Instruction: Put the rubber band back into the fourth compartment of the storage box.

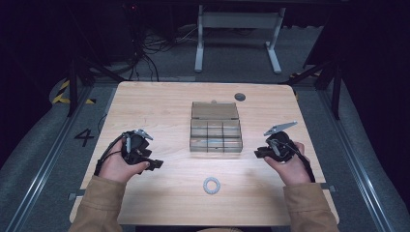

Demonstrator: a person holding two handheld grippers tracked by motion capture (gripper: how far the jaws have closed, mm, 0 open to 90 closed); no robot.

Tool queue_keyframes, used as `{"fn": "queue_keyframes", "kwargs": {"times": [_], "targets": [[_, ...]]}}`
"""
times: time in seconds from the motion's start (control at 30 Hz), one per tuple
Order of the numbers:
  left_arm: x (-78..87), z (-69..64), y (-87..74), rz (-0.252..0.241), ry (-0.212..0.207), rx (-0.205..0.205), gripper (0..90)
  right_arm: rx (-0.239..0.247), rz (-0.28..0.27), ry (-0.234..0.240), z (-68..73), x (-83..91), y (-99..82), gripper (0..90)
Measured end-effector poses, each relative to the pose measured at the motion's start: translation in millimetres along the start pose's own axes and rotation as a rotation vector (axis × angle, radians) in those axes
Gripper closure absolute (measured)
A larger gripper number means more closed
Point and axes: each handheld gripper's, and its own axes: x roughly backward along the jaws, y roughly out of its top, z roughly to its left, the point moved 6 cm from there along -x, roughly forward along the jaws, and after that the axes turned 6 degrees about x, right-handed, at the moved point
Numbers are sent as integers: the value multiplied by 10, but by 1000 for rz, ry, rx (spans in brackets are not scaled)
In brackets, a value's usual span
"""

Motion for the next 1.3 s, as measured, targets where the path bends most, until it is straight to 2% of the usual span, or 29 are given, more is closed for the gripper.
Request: {"fn": "queue_keyframes", "kwargs": {"times": [0.1,0.27,0.4,0.73,1.0,1.3], "targets": [[14,-16,-13,17,6,2,383,5,-1,-3,14,-3,8,763],[34,-59,-6,13,-23,-4,393,21,-10,16,75,2,43,759],[23,-70,-5,17,-25,-4,383,29,-18,29,123,5,67,753],[27,-91,7,11,-35,-11,369,94,-27,71,353,-9,170,745],[30,-91,17,13,-41,-16,374,138,-10,115,552,-75,219,736],[39,-70,20,12,-39,-11,373,168,16,148,676,-173,236,736]]}}
